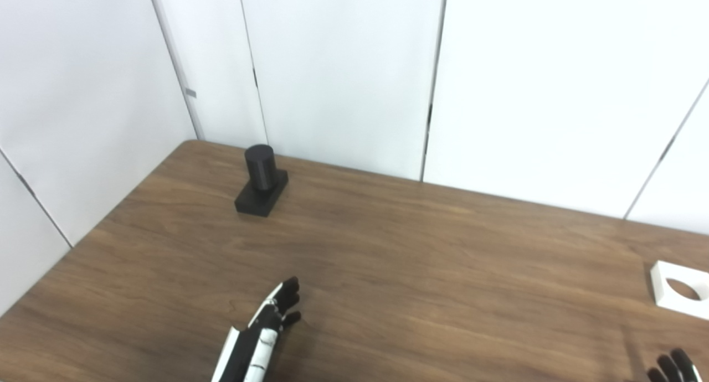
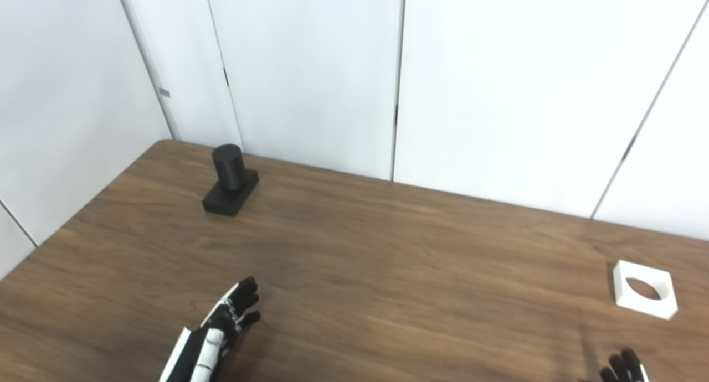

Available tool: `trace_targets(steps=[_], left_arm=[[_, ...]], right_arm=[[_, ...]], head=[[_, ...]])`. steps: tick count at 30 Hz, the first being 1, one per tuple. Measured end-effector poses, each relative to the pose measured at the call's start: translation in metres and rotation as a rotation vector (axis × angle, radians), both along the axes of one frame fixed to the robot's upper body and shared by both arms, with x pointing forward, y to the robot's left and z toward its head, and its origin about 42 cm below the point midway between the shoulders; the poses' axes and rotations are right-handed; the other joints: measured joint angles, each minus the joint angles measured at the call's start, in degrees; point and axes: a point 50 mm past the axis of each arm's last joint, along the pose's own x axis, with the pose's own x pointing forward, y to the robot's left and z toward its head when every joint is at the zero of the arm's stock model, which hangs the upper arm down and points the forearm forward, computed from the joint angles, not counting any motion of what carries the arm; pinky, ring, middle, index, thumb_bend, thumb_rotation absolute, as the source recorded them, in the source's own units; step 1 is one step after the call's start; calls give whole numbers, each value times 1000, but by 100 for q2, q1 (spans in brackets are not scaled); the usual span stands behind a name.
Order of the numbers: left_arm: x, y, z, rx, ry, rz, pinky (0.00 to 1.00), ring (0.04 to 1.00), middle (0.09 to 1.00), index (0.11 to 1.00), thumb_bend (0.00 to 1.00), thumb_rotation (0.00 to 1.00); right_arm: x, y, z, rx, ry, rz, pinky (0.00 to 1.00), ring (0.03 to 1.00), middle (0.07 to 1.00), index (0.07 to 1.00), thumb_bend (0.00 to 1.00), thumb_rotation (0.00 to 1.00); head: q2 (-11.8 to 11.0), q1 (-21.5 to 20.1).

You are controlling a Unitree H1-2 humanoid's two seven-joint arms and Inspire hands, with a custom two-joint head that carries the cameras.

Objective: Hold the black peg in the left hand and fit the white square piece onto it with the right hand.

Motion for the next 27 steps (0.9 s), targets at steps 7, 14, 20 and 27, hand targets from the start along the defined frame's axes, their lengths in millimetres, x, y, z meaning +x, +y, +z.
trace_targets(steps=[7,14,20,27], left_arm=[[0,0,0,9,-2,15,868,923,930,910,575,875],[1,6,11,130,19,81,836,884,892,880,616,828],[5,19,48,422,79,217,818,898,920,838,677,618],[37,41,72,653,187,384,889,967,973,924,912,564]], right_arm=[[1,-1,-1,-9,-8,-3,1000,1000,983,968,682,1000],[0,0,-1,-21,-7,-3,1000,1000,976,965,712,1000],[-1,0,-2,-23,-15,-6,1000,1000,972,964,732,1000],[-3,0,-3,-32,-13,-11,982,997,963,953,759,1000]], head=[[-9,-26],[-18,-70],[-44,-88],[-53,-62]])
